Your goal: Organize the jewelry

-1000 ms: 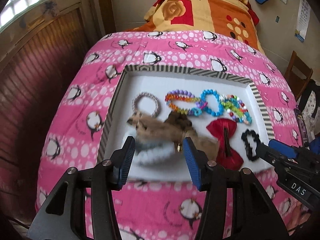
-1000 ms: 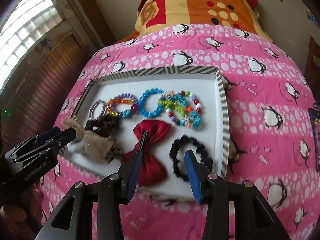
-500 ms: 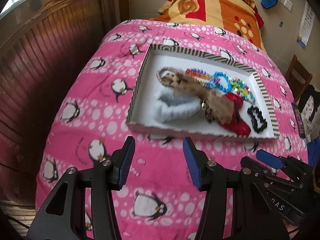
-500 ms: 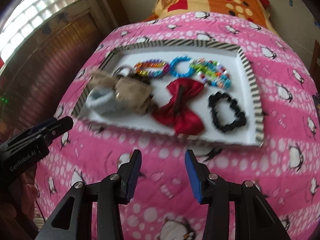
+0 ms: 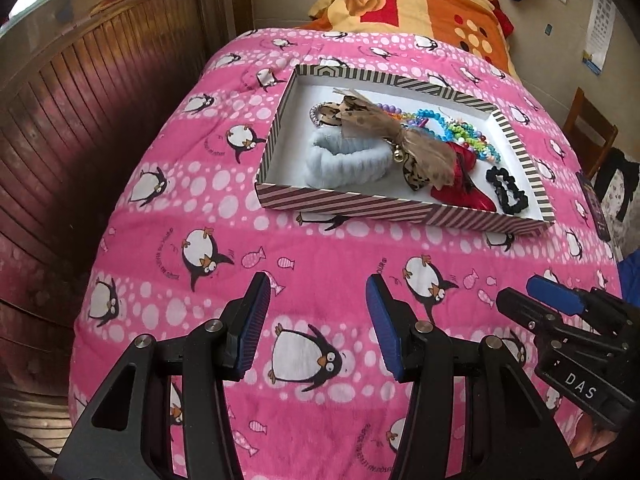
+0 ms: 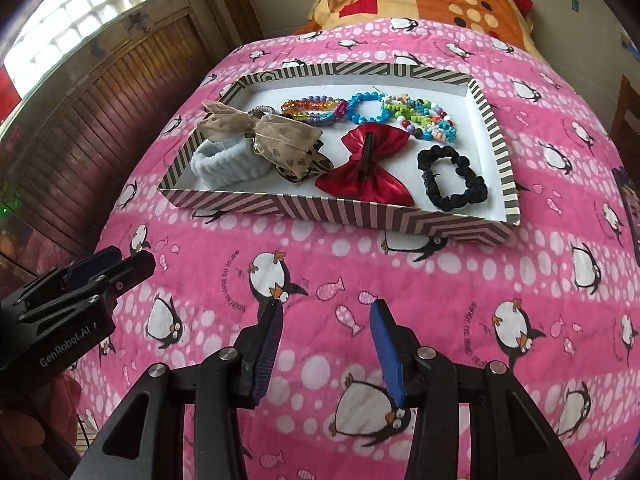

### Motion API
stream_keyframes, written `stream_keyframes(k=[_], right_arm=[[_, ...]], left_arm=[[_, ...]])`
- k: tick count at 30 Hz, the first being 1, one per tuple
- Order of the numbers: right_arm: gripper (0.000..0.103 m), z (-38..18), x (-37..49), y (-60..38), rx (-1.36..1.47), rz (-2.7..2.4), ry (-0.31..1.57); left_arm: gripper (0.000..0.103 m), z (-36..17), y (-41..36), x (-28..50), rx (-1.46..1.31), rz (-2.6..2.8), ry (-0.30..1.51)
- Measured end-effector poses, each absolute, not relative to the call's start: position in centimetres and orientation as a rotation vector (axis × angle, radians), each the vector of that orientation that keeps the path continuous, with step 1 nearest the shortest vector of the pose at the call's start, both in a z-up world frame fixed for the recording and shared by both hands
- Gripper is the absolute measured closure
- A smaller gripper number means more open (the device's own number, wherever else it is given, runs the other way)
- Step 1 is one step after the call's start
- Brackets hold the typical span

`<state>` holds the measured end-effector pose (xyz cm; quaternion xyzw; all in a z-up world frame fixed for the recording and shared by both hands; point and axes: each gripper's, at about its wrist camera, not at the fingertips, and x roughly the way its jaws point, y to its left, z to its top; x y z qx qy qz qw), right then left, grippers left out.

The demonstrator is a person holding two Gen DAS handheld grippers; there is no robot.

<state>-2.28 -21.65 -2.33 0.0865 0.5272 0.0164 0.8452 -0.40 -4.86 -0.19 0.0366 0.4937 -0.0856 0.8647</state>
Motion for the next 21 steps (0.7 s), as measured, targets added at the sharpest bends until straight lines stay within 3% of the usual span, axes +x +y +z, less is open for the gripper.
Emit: stream_keyframes(k=[16,21], right_arm=[[0.059,2.4,-2.3,-22.4,0.131,-0.019,0.985],[0.051,2.8,-2.3,-22.5,0.123,-0.017,0.971]], left_arm=[[0.054,4.6,-6.6,-0.5,0.083,-0.202,0.906],[0.054,4.9,-7.2,-0.6,0.079,-0.21,0.894]])
